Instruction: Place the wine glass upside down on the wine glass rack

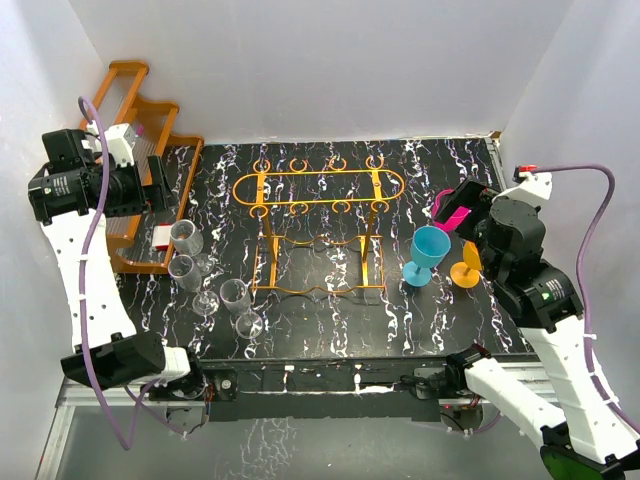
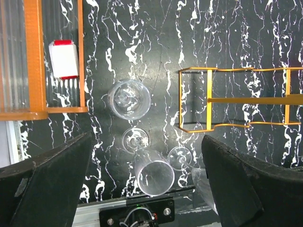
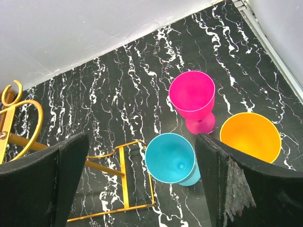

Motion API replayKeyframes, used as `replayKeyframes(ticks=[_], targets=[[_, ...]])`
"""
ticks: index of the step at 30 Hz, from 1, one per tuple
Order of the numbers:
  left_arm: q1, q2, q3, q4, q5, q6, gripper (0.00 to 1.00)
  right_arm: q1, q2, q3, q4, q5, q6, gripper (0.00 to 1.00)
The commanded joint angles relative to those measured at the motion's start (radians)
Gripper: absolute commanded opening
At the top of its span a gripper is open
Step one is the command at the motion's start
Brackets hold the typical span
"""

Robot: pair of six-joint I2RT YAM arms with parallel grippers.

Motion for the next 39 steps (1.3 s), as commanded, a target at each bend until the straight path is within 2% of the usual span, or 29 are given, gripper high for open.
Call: replayKeyframes(ticks=[1, 3, 7, 11, 14, 19, 21, 26, 30, 34, 39], targets=[[0.003, -0.055, 0.015, 0.048, 0.011, 0.042, 0.97, 0.003, -0.017, 0.015, 0.038, -0.017, 0.021, 0.98], [0.003, -0.04, 0.046, 0.008, 0.038, 0.084, 0.97, 0.003, 0.0, 0.035, 0.01, -0.024, 0.03, 0.98], [0.0, 0.101, 0.18, -0.229, 0.085, 0.207, 0.97, 0.003, 0.004, 0.051, -0.018, -0.031, 0.048, 0.98], [-0.077, 0.027, 0.098, -0.23, -0.057, 0.314, 0.97, 0.002, -0.017, 0.034, -0.018, -0.033, 0.053, 0.98], [-0.155, -0.055, 0.013, -0.231, -0.117, 0.344, 0.89, 0.002, -0.02, 0.03, -0.026, -0.034, 0.053, 0.98], [-0.281, -0.136, -0.129, -0.233, -0.156, 0.342, 0.64, 0.002, -0.012, 0.048, -0.039, -0.062, 0.072, 0.98], [-0.3, -0.154, -0.154, -0.232, -0.153, 0.341, 0.6, 0.001, -0.019, 0.04, -0.039, -0.073, 0.082, 0.98], [-0.305, -0.139, -0.185, -0.227, -0.261, 0.344, 0.54, 0.001, -0.032, 0.012, -0.039, -0.112, 0.108, 0.98], [-0.304, -0.129, -0.192, -0.138, -0.399, 0.292, 0.49, 0.002, -0.05, -0.011, -0.03, -0.14, 0.109, 0.98], [-0.304, -0.09, -0.188, -0.158, -0.365, 0.251, 0.48, 0.002, -0.054, -0.033, -0.02, -0.154, 0.11, 0.98], [-0.304, -0.102, -0.273, -0.147, -0.331, 0.241, 0.49, 0.002, -0.056, -0.043, 0.003, -0.163, 0.095, 0.98]])
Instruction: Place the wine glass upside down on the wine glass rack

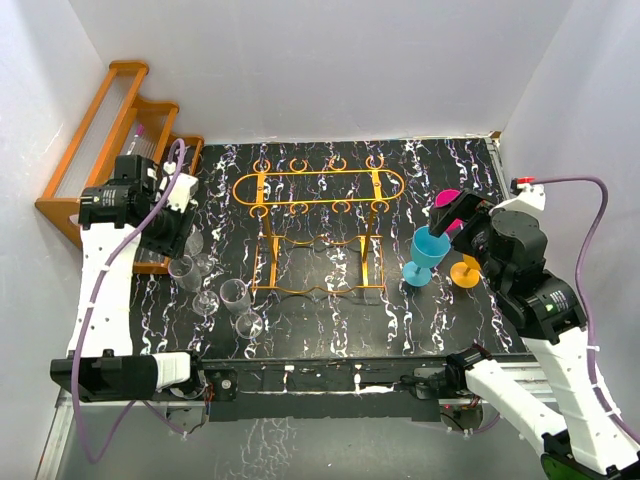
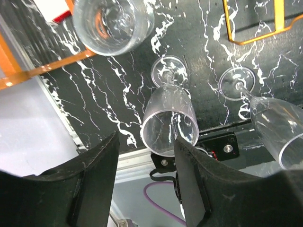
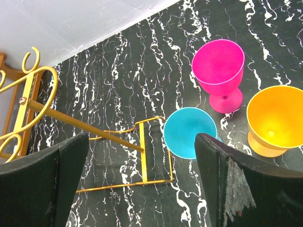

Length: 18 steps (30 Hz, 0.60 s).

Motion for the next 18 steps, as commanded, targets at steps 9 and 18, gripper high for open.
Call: replayKeyframes(ticks=[9, 18], targets=[[-0.001, -0.026, -0.179, 0.083, -0.044, -0.041, 0.47, 0.002, -0.009, -0.027, 0.072, -0.025, -0.015, 0.98], [-0.002, -0.028, -0.268, 0.113, -0.041, -0.035, 0.4, 0.003, -0.024, -0.042, 0.072, -0.021, -0.012, 0.98]])
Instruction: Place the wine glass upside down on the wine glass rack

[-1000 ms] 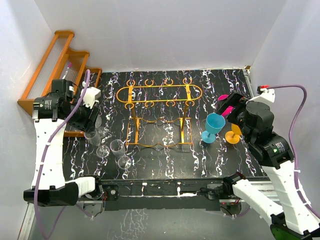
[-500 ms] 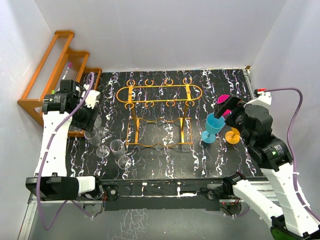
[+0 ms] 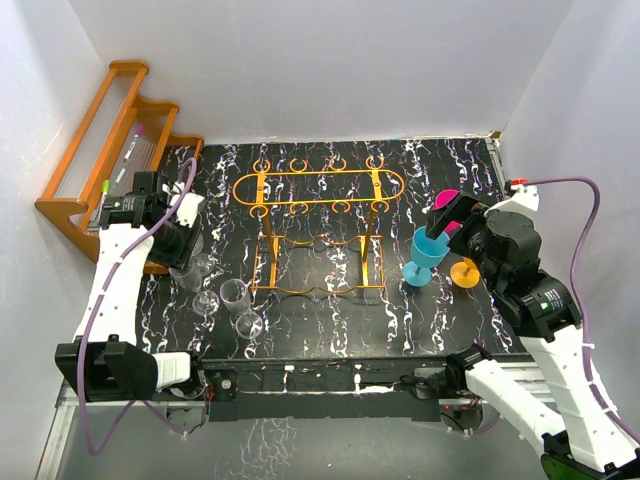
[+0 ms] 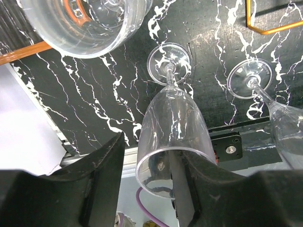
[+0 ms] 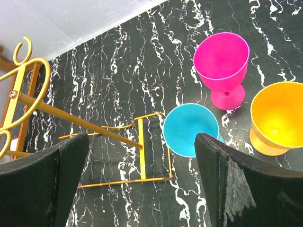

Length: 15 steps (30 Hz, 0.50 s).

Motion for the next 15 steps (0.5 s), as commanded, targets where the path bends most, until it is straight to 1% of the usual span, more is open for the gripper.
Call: replayKeyframes(ticks=[1, 3, 4, 5, 6, 11, 15], targets=[[-0.001, -0.027, -0.042, 0.011, -0.002, 0.002, 0.37, 0.003, -0.017, 0.001, 0.052, 0.004, -0.007, 0.98], [-0.002, -0.027, -0.064, 0.016, 0.002, 0.004, 0.29, 0.002, -0.017, 0.005, 0.052, 0.004, -0.009, 0.98], [-0.002, -0.028, -0.072, 0.018, 0.002, 0.004, 0.21, 0.002, -0.016, 0.006, 0.052, 0.003, -0.009, 0.98], [-0.002, -0.028, -0.076, 0.018, 0.002, 0.003, 0.08, 0.002, -0.016, 0.007, 0.052, 0.003, -0.009, 0.98], [-0.002, -0.028, -0.077, 0.018, 0.003, 0.003, 0.0, 0.002, -0.016, 0.009, 0.052, 0.002, -0.009, 0.98], [-0.003, -0.03, -0.023, -0.029, 0.013, 0.009, 0.0, 0.002, -0.017, 0.018, 0.047, 0.005, -0.01, 0.98], [-0.002, -0.024, 0.074, -0.1, 0.012, 0.018, 0.0, 0.003, -0.018, 0.025, 0.046, 0.014, -0.013, 0.98]])
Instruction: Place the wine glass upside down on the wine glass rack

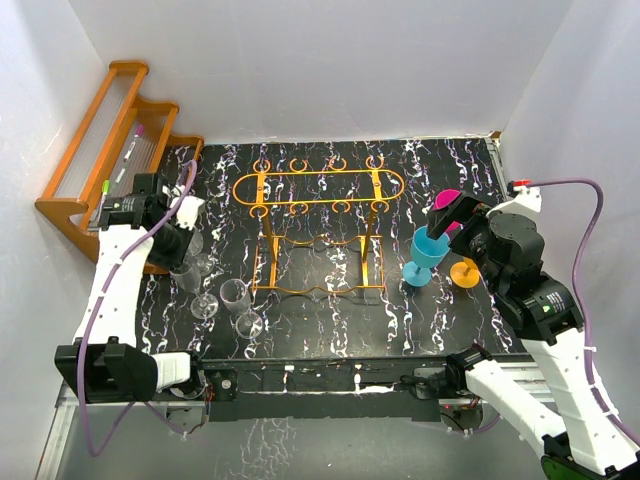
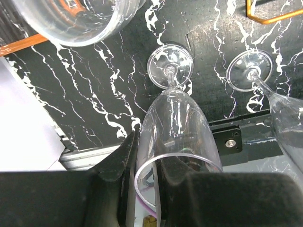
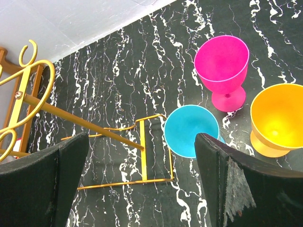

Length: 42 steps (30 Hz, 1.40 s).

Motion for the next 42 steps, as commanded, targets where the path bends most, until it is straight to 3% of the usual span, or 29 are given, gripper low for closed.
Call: replayKeyframes(ticks=[1, 6, 12, 20, 24, 28, 31, 36, 42], targets=[[-0.003, -0.013, 0.145, -0.114, 0.018, 0.016, 0.0, 0.003, -0.01, 0.029, 0.041, 0.016, -0.015, 0.98], [-0.002, 0.004, 0.341, -0.194, 0.078, 0.002, 0.0, 0.003, 0.001, 0.072, 0.025, 0.044, -0.018, 0.98], [-0.003, -0.014, 0.449, -0.198, 0.094, -0.026, 0.0, 0.003, -0.005, 0.117, -0.011, 0.095, 0.007, 0.98], [-0.003, -0.04, 0.66, -0.195, 0.22, -0.053, 0.0, 0.003, -0.031, 0.159, -0.02, 0.124, -0.005, 0.98], [-0.003, 0.005, 0.83, -0.192, 0.271, -0.043, 0.0, 0.002, -0.003, 0.205, 0.008, 0.118, -0.082, 0.98], [-0.002, 0.108, 1.055, -0.139, 0.227, -0.048, 0.0, 0.002, 0.052, 0.285, 0.091, 0.108, -0.153, 0.99], [-0.002, 0.056, 0.997, 0.073, 0.23, -0.048, 0.0, 0.003, 0.114, 0.366, 0.151, 0.049, -0.188, 0.99], [-0.001, -0.247, 0.464, 0.84, 0.36, -0.126, 0.0, 0.004, 0.223, 0.481, 0.258, -0.182, -0.204, 0.99], [0.0, -0.339, 0.116, 1.546, 0.521, -0.258, 0.0, 0.003, 0.285, 0.49, 0.471, -0.566, -0.088, 0.99]])
